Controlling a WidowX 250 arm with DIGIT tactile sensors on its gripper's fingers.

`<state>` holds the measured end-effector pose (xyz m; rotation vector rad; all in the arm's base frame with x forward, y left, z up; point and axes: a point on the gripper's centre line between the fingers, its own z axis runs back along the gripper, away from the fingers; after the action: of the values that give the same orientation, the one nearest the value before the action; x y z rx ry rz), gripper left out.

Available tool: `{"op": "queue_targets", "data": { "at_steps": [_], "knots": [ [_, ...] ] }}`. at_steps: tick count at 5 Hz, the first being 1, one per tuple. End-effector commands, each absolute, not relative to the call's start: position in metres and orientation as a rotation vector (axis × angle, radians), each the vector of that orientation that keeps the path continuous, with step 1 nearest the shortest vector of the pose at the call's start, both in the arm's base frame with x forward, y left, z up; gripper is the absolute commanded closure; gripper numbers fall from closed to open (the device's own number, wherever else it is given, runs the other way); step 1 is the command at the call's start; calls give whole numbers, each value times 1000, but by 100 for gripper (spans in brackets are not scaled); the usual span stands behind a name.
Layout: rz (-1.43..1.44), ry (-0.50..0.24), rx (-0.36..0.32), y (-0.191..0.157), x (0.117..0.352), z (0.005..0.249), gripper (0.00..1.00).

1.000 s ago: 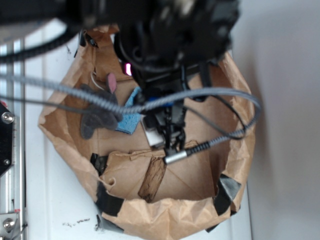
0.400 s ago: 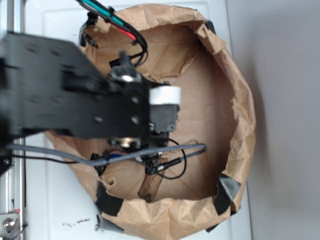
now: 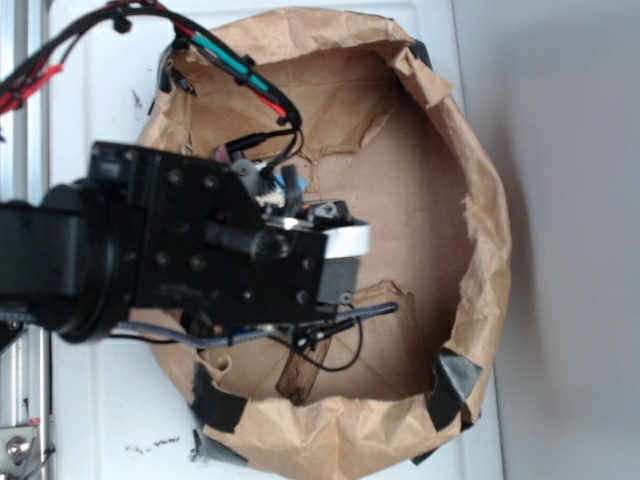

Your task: Grab the gray animal.

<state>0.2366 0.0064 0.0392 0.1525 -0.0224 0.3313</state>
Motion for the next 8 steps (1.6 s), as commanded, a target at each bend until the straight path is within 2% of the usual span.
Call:
{"op": "queue_targets", "data": {
  "at_steps": [1,2,3,4,5,6,8],
  "knots": [
    [260,-54,78,19,211,83,0],
    [290,-23,146,36,205,72,0],
    [401,-90,238,38,218,48,0],
    [442,-102,296,39,224,27,0],
    [443,-116,346,39,222,16,100],
    [439,-100,277,32,227,31,100],
    [375,-90,188,21,223,58,100]
  ]
}}
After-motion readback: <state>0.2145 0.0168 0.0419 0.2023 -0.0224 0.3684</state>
